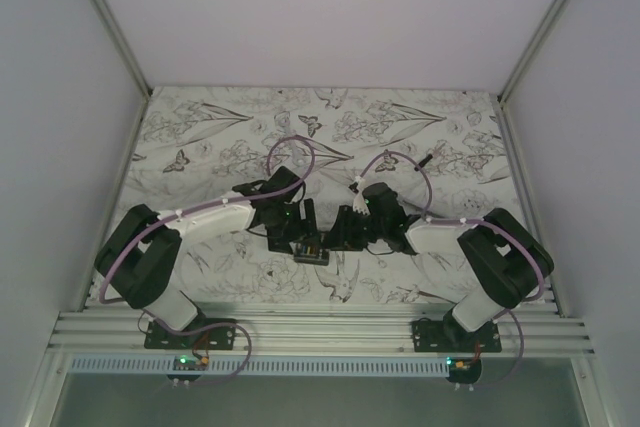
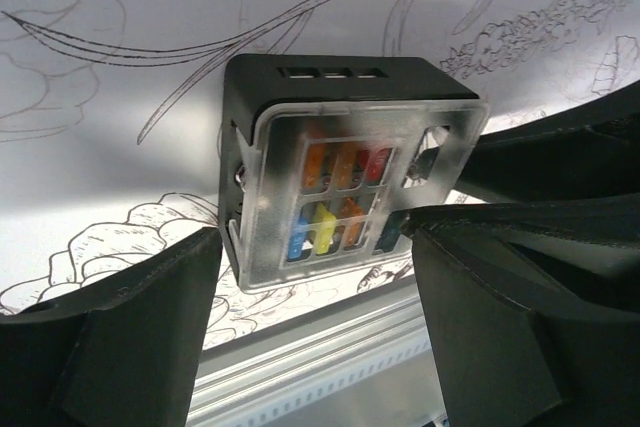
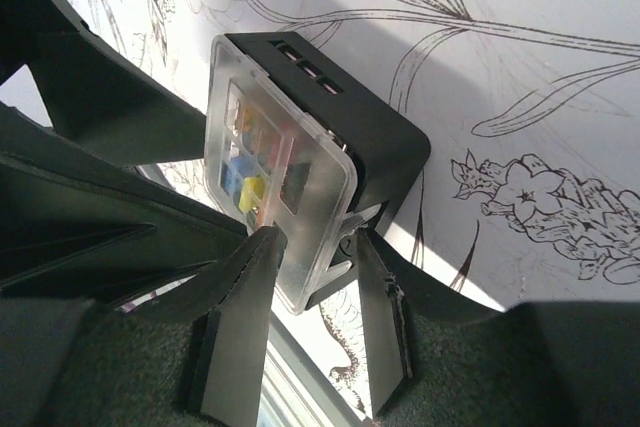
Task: Snap on the fuse box
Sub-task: Close the fuse box cover on the fuse box base.
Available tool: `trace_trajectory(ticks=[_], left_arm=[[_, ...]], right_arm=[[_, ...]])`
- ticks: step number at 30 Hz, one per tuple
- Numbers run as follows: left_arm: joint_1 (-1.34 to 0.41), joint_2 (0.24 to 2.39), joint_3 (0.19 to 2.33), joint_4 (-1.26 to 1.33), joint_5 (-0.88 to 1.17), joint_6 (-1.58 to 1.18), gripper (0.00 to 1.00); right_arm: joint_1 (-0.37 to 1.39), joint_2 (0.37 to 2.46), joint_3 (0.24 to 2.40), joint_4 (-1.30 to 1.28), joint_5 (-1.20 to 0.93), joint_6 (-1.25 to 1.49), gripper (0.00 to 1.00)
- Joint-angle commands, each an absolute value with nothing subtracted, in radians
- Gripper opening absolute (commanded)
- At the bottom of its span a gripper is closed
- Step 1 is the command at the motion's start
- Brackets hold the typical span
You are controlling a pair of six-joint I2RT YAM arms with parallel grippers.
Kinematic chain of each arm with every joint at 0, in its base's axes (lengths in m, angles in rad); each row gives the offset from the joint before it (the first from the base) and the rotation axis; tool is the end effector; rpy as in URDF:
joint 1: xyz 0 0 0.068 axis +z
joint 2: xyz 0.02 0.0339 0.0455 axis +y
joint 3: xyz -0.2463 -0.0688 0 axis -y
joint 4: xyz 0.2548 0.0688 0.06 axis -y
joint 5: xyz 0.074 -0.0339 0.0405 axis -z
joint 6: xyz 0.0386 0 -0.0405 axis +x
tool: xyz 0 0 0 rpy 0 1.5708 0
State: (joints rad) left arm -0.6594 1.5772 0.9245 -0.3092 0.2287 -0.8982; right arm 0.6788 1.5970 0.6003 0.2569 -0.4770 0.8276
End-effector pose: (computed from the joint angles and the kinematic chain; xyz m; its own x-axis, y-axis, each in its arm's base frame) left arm 0.2509 -0.2056 0.1612 -0.9508 -0.2269 -0.2109 -0.0715 0.8232 -0.5633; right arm 0.2186 0.1991 0.1053 -0.9601 0.0659 -0.2719 -0.1697 0.6355 0.7533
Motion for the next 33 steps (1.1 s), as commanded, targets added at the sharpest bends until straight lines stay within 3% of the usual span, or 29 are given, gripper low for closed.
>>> trace_trajectory(ticks=[1, 7, 11, 33], left_arm=[[-0.66, 1.561, 0.892, -0.322, 0.202, -0.915, 0.79], [-0.66, 1.543, 0.871, -0.321, 0.206, -0.926, 0.79], [-0.665, 1.538, 0.866, -0.321, 0.208, -0.931, 0.78], [-0.69, 1.572, 0.856, -0.3, 0.224, -0.946, 0.53]], right_arm=[[0.691, 1.574, 0.631, 0.204, -0.416, 0.78, 0.45], [0.69, 1.469, 0.633, 0.108, -0.359, 0.738, 0.52], [0.696, 1.435, 0.618, 0.068, -0.348, 0.73, 0.52], [0.734, 1.556, 0.613, 0.135, -0.402, 0.723, 0.25]])
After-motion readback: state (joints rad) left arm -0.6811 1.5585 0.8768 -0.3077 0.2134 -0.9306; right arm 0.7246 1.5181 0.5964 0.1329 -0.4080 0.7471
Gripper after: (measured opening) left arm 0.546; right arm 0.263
